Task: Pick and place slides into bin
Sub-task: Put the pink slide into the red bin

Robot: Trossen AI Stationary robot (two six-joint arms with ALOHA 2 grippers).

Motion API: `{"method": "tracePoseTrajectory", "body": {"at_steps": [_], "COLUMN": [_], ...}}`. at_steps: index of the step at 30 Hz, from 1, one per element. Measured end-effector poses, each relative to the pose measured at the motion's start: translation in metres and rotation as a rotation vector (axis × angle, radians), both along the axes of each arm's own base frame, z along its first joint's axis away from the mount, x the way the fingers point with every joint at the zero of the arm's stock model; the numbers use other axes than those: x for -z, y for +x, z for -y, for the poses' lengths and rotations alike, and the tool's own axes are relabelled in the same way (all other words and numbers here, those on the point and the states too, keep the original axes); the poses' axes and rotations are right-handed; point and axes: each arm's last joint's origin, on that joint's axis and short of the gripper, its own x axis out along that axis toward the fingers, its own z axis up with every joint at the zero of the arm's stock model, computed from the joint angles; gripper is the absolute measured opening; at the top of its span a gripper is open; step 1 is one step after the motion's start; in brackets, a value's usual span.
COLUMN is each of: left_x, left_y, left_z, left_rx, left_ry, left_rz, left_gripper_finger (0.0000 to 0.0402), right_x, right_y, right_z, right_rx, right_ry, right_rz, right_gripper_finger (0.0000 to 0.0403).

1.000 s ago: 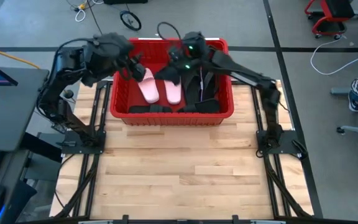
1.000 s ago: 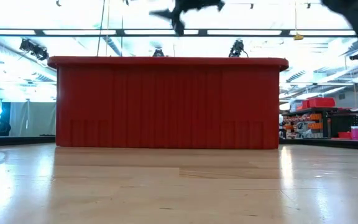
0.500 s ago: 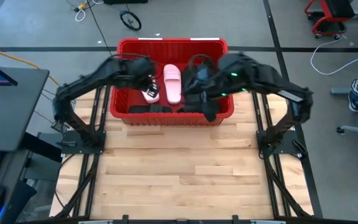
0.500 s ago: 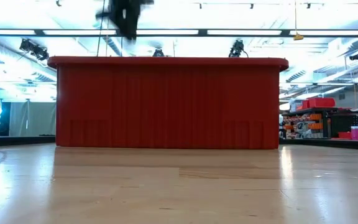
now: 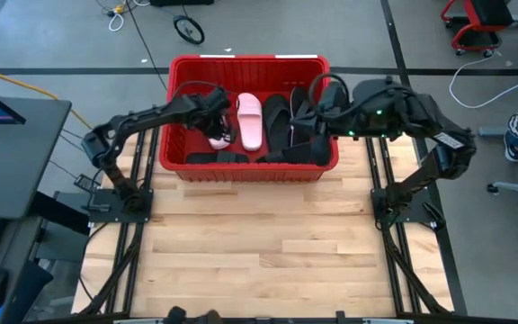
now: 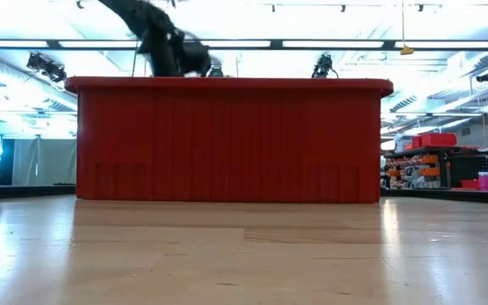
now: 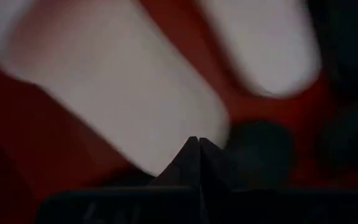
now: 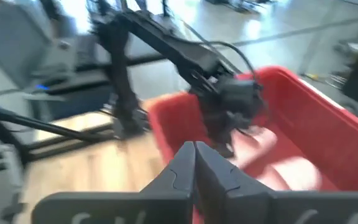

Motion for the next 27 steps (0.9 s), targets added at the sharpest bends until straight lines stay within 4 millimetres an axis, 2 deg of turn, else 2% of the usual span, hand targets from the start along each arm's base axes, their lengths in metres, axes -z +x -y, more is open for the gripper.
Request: {"method": "tracePoseTrajectory", "body": {"at_steps": [6, 12, 17, 21, 27], "left_x": [0.024, 0.026, 0.025, 0.025, 0.030], "left_y": [-0.011, -0.032, -0.053, -0.057, -0.051], "left_z": [-0.034, -0.070, -0.089, -0.092, -0.088], "left_rx": [-0.040, -0.129, -0.176, -0.141, -0.132], "left_ry": [0.046, 0.080, 0.087, 0.024, 0.070], "left_rz": [-0.051, -0.032, 0.000, 0.073, -0.012], "left_gripper_finger": [0.0005, 0.0004, 0.0003, 0.0003, 0.0002], "right_x": [0.011, 0.013, 0.013, 0.013, 0.013], "right_y": [0.008, 0.012, 0.011, 0.011, 0.010], "right_z": [0.003, 0.007, 0.010, 0.014, 0.023], "right_rx": [0.081, 0.103, 0.115, 0.132, 0.167], "right_ry": [-0.031, -0.029, -0.028, -0.025, -0.022], "right_rz": [-0.075, -0.086, -0.084, -0.083, -0.081], "right_gripper_finger": [0.0008, 0.0008, 0.0005, 0.0009, 0.0004]}}
